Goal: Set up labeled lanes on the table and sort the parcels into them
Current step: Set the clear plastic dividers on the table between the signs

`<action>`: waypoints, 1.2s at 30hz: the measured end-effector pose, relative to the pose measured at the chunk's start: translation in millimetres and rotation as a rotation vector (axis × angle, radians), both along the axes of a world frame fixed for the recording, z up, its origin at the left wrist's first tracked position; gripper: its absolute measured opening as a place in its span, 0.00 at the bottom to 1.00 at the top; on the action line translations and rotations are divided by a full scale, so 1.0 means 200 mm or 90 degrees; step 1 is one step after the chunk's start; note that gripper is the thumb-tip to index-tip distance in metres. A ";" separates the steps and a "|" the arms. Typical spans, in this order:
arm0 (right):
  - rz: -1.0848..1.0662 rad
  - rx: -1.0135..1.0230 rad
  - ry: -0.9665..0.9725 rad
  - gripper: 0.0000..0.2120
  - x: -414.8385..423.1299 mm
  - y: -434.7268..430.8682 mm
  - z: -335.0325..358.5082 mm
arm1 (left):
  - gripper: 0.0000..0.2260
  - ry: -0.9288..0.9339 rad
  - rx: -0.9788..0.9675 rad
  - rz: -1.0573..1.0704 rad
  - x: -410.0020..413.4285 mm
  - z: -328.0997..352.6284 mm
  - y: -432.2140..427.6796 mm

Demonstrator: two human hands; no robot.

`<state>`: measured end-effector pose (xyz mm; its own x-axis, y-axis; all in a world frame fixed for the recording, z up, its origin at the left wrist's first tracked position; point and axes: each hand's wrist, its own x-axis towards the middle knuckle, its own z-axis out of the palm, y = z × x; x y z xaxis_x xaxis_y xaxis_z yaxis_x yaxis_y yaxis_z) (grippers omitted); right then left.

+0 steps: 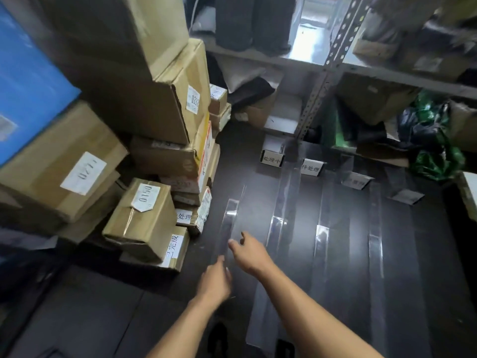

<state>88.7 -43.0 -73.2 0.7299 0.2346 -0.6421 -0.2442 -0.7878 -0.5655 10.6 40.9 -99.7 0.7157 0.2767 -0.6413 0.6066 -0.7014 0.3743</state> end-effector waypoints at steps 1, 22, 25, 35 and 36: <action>-0.003 0.003 0.009 0.32 -0.01 0.01 0.01 | 0.18 -0.009 0.010 0.010 0.00 0.02 0.01; -0.313 0.027 -0.427 0.13 0.28 -1.63 1.01 | 0.18 -0.407 -0.049 -0.200 0.44 1.06 -1.65; -0.360 -0.029 -0.414 0.09 0.32 -2.03 0.96 | 0.19 -0.356 -0.079 -0.240 0.49 0.99 -2.06; -0.511 -0.058 -0.294 0.11 0.44 -2.76 0.45 | 0.24 -0.161 -0.096 -0.306 0.57 0.58 -2.80; -0.523 -0.065 -0.283 0.11 0.46 -2.80 0.40 | 0.22 -0.149 -0.097 -0.308 0.58 0.54 -2.84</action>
